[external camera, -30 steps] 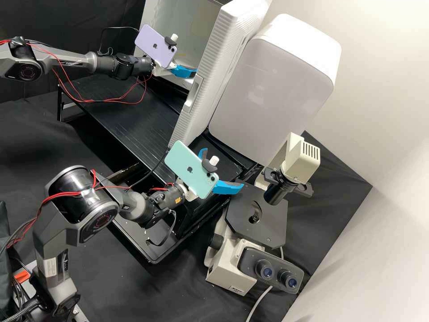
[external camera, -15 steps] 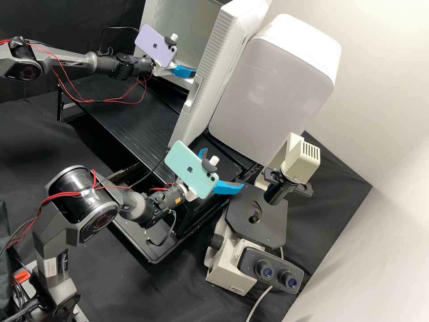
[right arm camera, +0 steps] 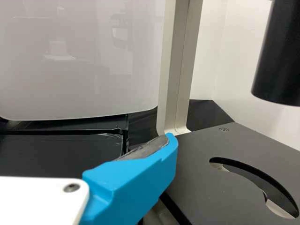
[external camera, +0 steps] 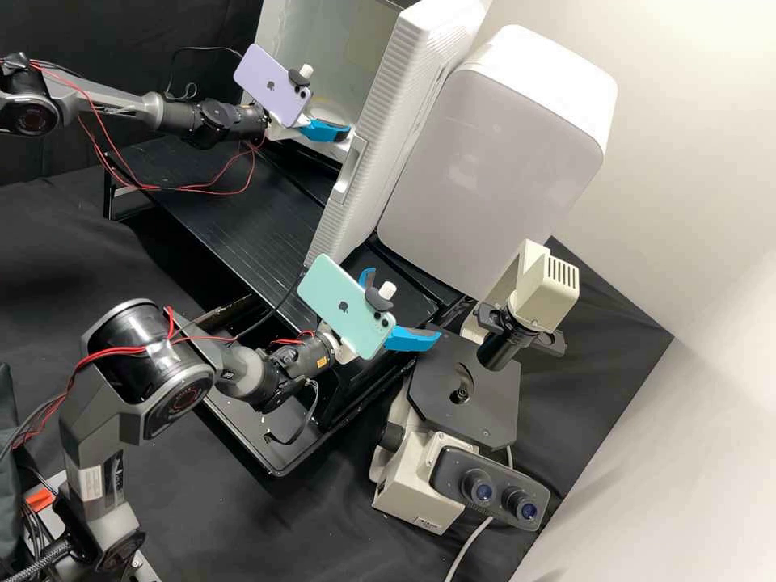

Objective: Take the petri dish out of the incubator

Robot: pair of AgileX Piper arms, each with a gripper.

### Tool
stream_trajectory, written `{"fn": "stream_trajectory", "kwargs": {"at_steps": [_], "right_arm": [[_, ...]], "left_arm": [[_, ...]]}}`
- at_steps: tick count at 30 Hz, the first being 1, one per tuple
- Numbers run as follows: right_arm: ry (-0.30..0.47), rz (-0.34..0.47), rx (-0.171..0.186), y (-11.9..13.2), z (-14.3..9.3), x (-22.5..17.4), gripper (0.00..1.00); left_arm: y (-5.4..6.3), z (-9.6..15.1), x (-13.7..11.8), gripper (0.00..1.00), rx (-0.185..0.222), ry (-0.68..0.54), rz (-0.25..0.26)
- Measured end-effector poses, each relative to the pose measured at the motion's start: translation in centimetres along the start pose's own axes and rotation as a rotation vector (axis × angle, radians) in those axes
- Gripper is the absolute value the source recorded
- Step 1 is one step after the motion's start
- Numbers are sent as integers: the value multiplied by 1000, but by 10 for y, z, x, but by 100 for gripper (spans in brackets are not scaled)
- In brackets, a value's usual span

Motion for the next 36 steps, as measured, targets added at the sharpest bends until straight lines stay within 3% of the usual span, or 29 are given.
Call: {"fn": "stream_trajectory", "kwargs": {"at_steps": [14,25,36], "right_arm": [[0,0,0,0,0,0,100],[0,0,0,0,0,0,100],[0,0,0,0,0,0,100]], "left_arm": [[-6,15,-39,0,67,-69,-18],[-7,19,-65,0,91,-128,-26],[-14,14,-101,0,41,-174,-69]]}}
